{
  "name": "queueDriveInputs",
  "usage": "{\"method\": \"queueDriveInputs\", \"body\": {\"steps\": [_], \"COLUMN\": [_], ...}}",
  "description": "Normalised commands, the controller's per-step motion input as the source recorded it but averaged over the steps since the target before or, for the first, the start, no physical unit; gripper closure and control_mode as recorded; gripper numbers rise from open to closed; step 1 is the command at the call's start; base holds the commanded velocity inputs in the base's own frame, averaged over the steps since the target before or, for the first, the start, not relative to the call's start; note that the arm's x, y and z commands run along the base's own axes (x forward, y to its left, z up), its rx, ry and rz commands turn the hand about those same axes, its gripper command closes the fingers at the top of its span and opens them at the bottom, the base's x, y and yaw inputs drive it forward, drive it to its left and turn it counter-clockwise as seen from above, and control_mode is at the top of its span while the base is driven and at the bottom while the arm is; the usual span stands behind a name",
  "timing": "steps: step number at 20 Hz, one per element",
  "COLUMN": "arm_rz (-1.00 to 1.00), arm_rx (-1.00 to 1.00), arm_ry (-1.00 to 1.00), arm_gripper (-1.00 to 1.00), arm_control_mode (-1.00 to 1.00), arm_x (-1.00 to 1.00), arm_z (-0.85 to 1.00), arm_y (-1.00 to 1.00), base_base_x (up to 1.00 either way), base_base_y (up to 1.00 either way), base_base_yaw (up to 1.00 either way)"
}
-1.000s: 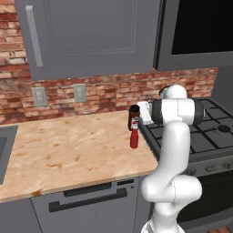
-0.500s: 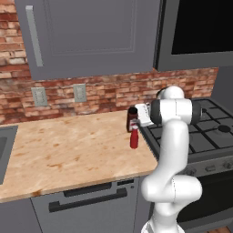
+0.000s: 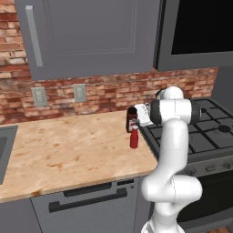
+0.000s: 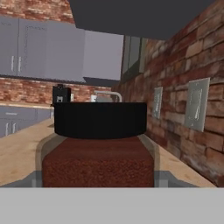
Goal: Collect the paprika, ketchup, and shaker from the cabinet and place them next to the stove.
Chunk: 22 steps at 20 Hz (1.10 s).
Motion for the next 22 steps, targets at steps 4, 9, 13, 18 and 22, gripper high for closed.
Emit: {"method": "queueDriveInputs", "body": {"steps": [4, 9, 13, 18, 22], "arm_rz": [0.00, 0.00, 0.00, 0.00, -0.01], "arm_rx": [0.00, 0.00, 0.00, 0.00, 0.00], "arm_ry": [0.00, 0.00, -0.01, 0.00, 0.00], "arm_gripper": [1.00, -1.00, -1.00, -1.00, -1.00], "arm_control_mode": [-1.00, -1.00, -1.00, -1.00, -1.00], "arm_x": [0.05, 0.00, 0.00, 0.00, 0.00], "arm_z": [-0.18, -0.16, -0.01, 0.02, 0.17], "arm_y": [0.02, 0.01, 0.00, 0.00, 0.00], "base_base_x": [0.00, 0.00, 0.00, 0.00, 0.00], "base_base_y": [0.00, 0.00, 0.00, 0.00, 0.00], "base_base_yaw": [0.00, 0.00, 0.00, 0.00, 0.00]}}
